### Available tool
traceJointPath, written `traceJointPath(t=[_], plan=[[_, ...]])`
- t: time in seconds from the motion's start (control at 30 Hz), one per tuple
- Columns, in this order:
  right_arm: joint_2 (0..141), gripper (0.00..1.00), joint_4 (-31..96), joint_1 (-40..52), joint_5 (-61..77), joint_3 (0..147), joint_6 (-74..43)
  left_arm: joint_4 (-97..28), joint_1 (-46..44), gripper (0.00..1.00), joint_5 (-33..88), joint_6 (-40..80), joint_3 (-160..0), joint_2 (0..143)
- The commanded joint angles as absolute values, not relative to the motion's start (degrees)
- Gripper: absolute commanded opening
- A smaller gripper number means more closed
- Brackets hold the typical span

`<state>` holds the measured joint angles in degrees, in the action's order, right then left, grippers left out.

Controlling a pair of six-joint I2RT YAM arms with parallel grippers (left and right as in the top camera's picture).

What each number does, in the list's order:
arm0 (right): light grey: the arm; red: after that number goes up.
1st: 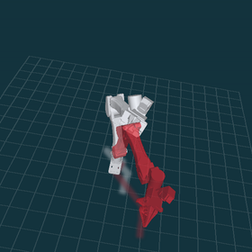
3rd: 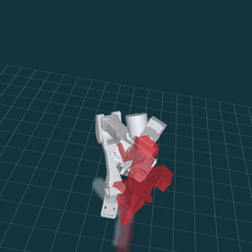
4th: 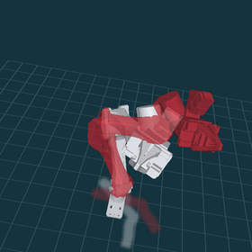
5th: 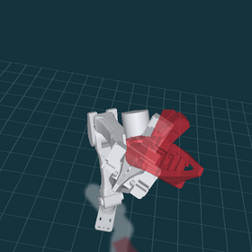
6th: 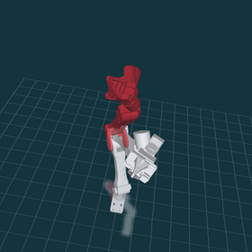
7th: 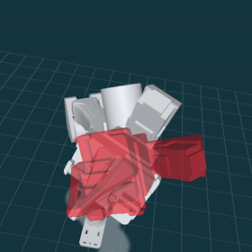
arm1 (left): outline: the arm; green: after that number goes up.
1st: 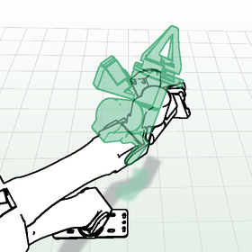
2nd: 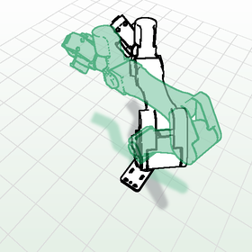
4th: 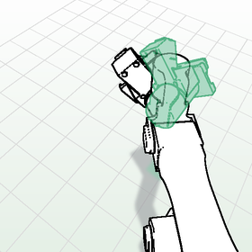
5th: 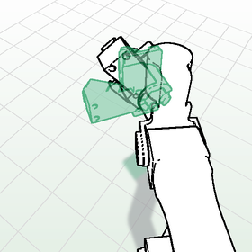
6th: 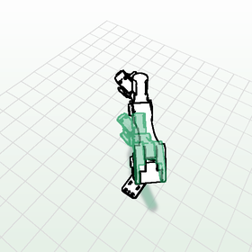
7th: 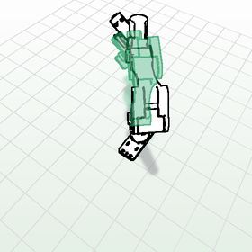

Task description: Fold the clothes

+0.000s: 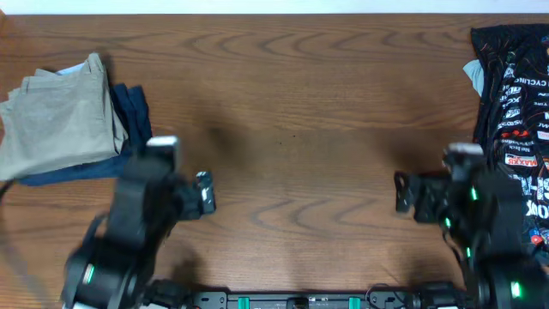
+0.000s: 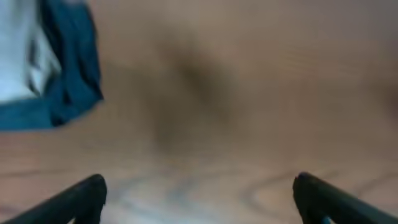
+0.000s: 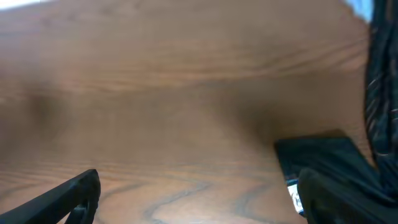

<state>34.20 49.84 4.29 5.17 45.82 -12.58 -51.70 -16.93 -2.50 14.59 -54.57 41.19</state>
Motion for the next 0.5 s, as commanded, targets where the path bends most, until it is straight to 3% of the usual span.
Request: traceJointPath(t=[0.0, 0.47], plan=[[28.05, 0.99, 50.04, 4.19, 3.03, 43.51, -12.36, -49.69, -16.8, 0.98, -5.45, 15.38, -51.2, 34.41], [22.9, 0.99, 61.6, 4.19, 3.03, 43.38, -12.36, -50.46, -16.8, 0.98, -5.19, 15.33, -51.16, 27.27]])
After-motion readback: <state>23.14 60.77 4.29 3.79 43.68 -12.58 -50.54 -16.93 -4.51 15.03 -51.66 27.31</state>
